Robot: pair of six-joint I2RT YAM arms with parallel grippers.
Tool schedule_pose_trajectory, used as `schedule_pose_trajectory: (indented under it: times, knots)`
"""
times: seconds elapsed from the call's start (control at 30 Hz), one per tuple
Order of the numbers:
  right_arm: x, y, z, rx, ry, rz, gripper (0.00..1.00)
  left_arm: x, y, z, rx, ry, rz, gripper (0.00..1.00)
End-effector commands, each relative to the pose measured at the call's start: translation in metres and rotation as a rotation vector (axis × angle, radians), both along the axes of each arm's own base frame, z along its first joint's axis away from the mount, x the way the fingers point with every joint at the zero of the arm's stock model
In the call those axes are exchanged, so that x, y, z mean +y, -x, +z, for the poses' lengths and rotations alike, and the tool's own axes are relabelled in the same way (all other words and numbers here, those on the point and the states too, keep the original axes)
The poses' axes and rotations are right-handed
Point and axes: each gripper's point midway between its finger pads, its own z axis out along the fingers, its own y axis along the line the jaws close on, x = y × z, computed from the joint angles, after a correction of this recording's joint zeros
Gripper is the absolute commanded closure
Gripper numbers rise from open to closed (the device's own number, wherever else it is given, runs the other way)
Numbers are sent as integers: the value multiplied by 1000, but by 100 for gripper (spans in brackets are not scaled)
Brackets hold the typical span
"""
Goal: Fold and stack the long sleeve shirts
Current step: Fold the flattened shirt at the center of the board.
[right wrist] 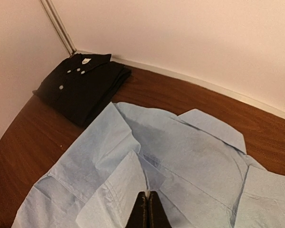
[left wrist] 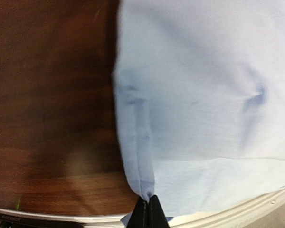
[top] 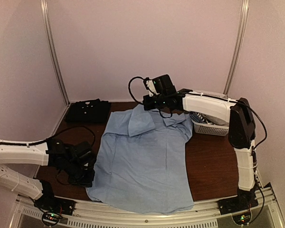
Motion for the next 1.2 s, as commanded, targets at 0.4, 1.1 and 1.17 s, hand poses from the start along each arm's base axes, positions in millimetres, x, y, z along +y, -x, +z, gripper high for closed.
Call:
schedule_pose_trajectory:
  times: [0.4,1.1,1.17]
  knots:
    - [-166,-40,147,-279,-143,-496,100,-116,-16,105,-162,263,-526,100]
    - [-261,-4,170,-345,-174,-695,100,-180,26,93,69,481,-889,100]
    - [-261,-4,168,-343,-169,-693,100,-178,29,83,97,470,-895,100]
